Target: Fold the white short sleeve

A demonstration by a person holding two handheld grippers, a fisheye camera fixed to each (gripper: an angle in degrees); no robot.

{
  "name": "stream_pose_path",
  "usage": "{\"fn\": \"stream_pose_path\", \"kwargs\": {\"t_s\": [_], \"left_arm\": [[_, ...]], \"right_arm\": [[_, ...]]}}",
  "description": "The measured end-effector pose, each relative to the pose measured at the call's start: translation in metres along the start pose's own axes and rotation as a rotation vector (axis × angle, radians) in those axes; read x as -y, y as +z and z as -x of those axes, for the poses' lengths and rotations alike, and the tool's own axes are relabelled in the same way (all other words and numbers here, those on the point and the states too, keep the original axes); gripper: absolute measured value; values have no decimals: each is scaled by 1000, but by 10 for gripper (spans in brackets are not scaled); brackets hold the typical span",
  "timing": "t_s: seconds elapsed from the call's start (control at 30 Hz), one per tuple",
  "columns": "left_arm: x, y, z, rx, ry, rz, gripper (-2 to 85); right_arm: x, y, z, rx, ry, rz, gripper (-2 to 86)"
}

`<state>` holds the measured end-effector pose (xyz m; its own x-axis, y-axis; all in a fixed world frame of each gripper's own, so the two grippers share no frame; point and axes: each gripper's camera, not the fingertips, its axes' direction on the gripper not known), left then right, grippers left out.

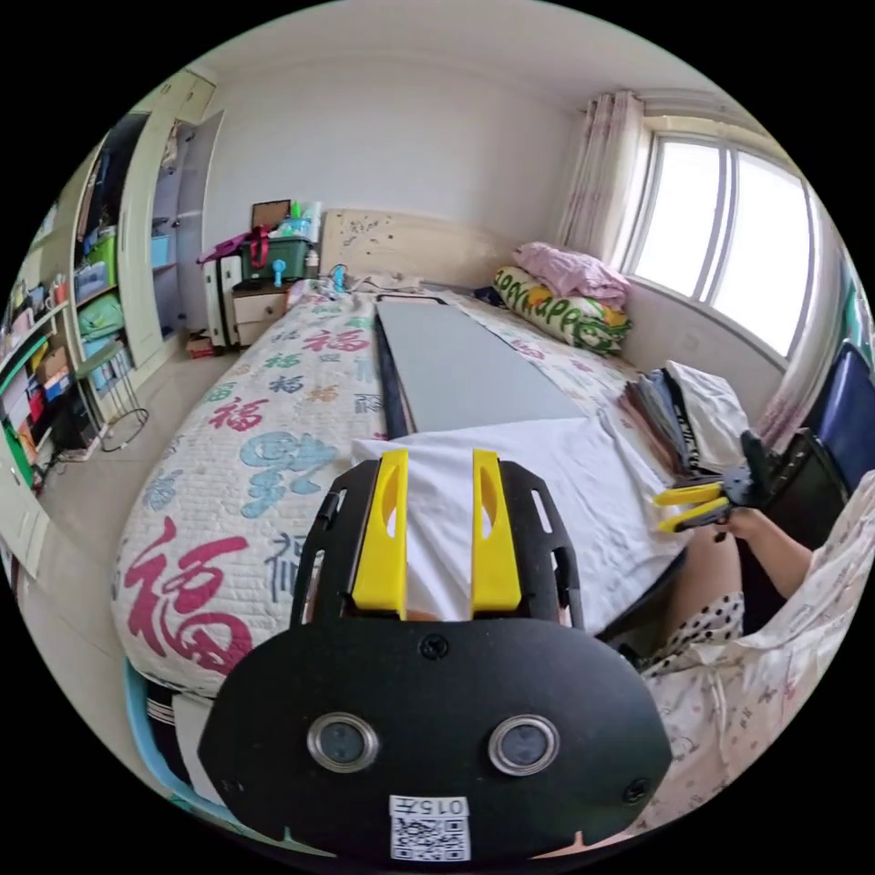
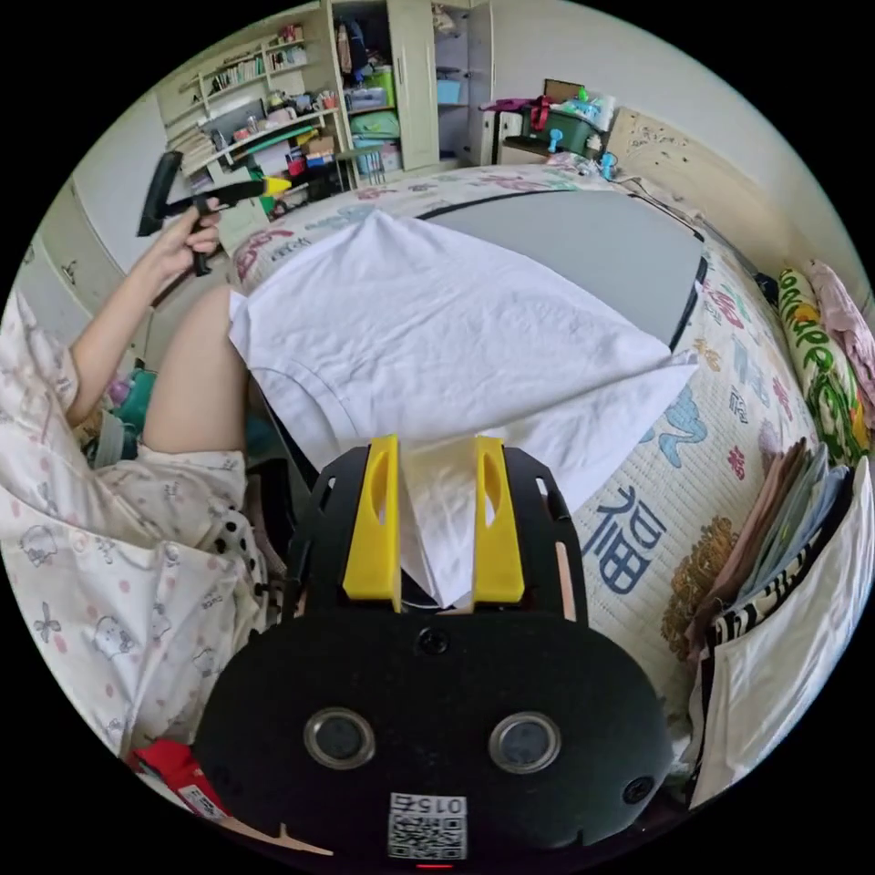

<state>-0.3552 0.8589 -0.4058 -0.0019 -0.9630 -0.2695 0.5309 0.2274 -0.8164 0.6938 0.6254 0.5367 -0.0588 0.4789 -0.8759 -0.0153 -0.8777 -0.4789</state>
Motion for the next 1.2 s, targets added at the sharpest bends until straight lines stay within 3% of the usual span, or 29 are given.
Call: {"fn": "stream_pose_path", "kwargs": {"t_s": [0.2,0.37,0.57,0.7,0.8,0.93,1.2], "left_arm": [[-45,-32,-34,-108,-59,-12,95],[-56,-47,-47,-128,-98,5,90],[-40,-49,-71,-162,-105,1,87],[-17,-31,-117,-198,48,82,84],[-2,-1,-157,-226,183,224,89],[12,28,-192,-241,263,291,100],[49,43,-206,-254,228,309,101]], "right_arm": [[-58,7,-63,-47,196,-22,23],[-126,-21,-123,-56,406,-91,16],[-136,-24,-122,5,224,-128,121],[-128,8,-121,-85,106,-2,131],[-134,13,-136,-113,118,15,91],[-162,-2,-182,-76,303,-28,24],[-277,-59,-258,-158,719,-120,23]]}}
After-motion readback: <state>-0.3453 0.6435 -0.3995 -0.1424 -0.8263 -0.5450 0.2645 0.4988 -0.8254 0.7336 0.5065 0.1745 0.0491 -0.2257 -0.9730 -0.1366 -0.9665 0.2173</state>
